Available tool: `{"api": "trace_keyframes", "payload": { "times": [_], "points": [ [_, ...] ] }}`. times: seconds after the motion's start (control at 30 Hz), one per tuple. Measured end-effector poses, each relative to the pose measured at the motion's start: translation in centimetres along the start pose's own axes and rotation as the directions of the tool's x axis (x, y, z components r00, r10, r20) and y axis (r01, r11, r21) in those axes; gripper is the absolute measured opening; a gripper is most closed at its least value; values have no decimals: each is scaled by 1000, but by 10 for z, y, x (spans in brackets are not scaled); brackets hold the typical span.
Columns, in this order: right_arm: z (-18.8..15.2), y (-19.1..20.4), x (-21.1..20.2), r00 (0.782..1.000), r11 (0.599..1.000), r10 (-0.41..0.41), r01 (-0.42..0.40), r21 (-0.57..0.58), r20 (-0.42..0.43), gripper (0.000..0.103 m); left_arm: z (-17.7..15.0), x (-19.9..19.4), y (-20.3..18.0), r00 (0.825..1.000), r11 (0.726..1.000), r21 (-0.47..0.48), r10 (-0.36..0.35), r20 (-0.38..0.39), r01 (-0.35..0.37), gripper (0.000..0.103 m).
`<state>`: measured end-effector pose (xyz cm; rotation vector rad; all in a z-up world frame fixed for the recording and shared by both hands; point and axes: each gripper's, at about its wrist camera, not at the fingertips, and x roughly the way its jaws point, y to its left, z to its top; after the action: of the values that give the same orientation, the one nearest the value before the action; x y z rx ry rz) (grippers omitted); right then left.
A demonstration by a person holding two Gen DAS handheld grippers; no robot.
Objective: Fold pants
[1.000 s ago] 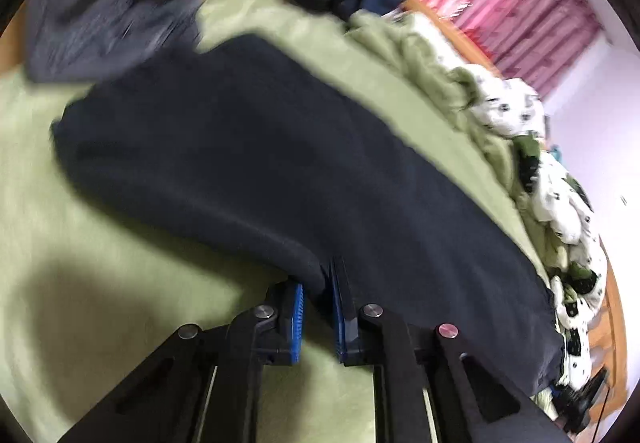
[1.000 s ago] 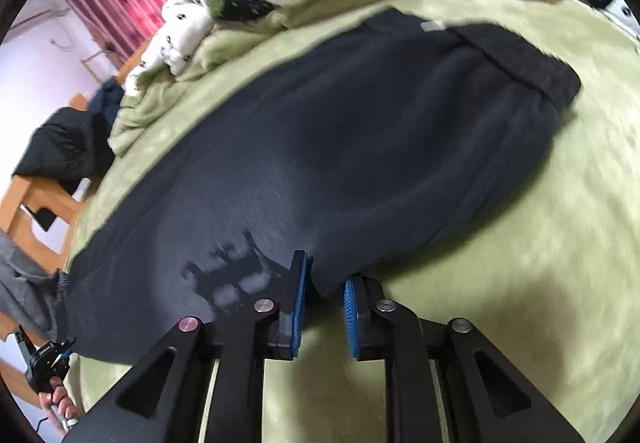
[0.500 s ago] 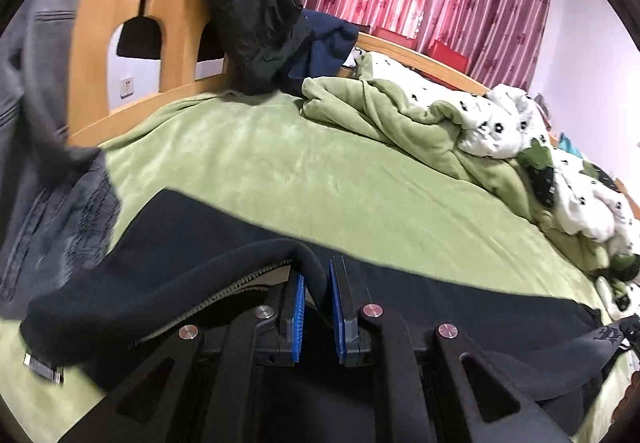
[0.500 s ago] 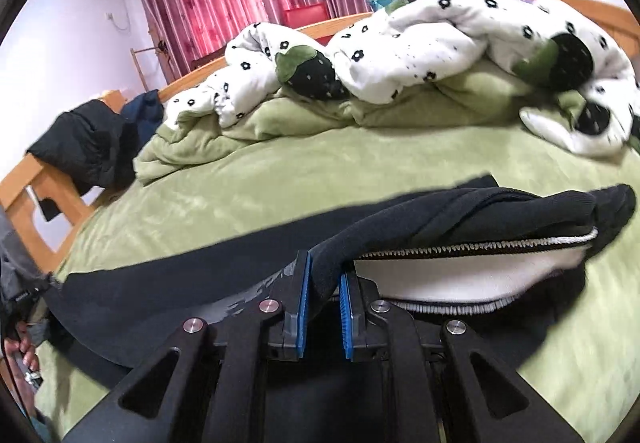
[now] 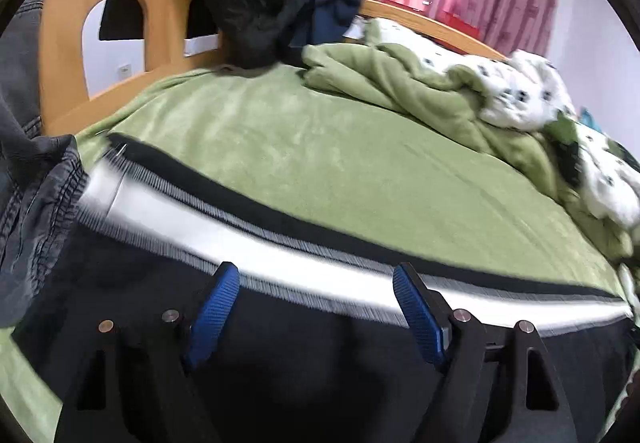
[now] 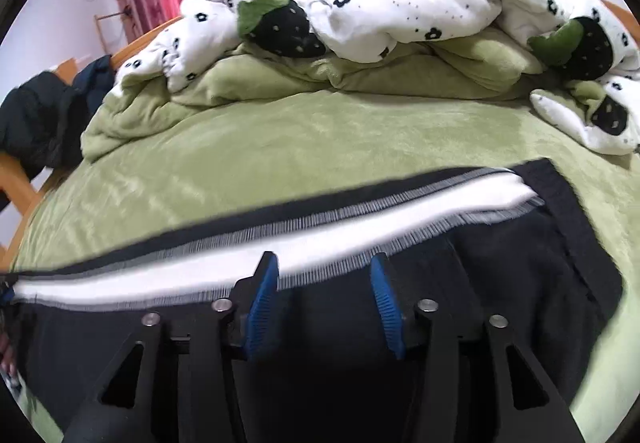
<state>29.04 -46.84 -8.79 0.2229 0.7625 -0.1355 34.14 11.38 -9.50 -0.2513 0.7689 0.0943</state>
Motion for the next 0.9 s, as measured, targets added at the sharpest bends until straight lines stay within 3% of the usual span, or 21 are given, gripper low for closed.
{"api": "trace_keyframes", "payload": {
  "times": [0.17,0.33,0.47,0.63,0.8,0.83,0.9],
  "points": [
    [-53,-19,-51,999,1000,27,-27,13,-34,61,-45,-40,19,990,994,-63,-94,-101,87,78],
    [-116,-55,-83,993,988,81,-69,138,-81,66,-103,-71,54,973,978,-148,-172,-153,149,78],
    [-140,-69,-80,981,968,144,-113,222,-127,66,-137,-70,88,947,932,-298,-266,-181,205,78],
    [-134,-77,-63,976,940,195,-158,302,-97,69,-128,-58,110,935,872,-416,-334,-122,257,78],
    [-102,-79,-21,979,938,178,-139,319,-99,69,-106,-29,114,956,867,-451,-280,-87,213,74],
    [-93,-78,-13,983,944,162,-127,305,-89,69,-99,-23,113,963,876,-442,-255,-82,194,72],
    [-79,-78,1,988,955,123,-91,282,-96,64,-93,-15,106,975,893,-424,-204,-86,149,47]
  ]
}}
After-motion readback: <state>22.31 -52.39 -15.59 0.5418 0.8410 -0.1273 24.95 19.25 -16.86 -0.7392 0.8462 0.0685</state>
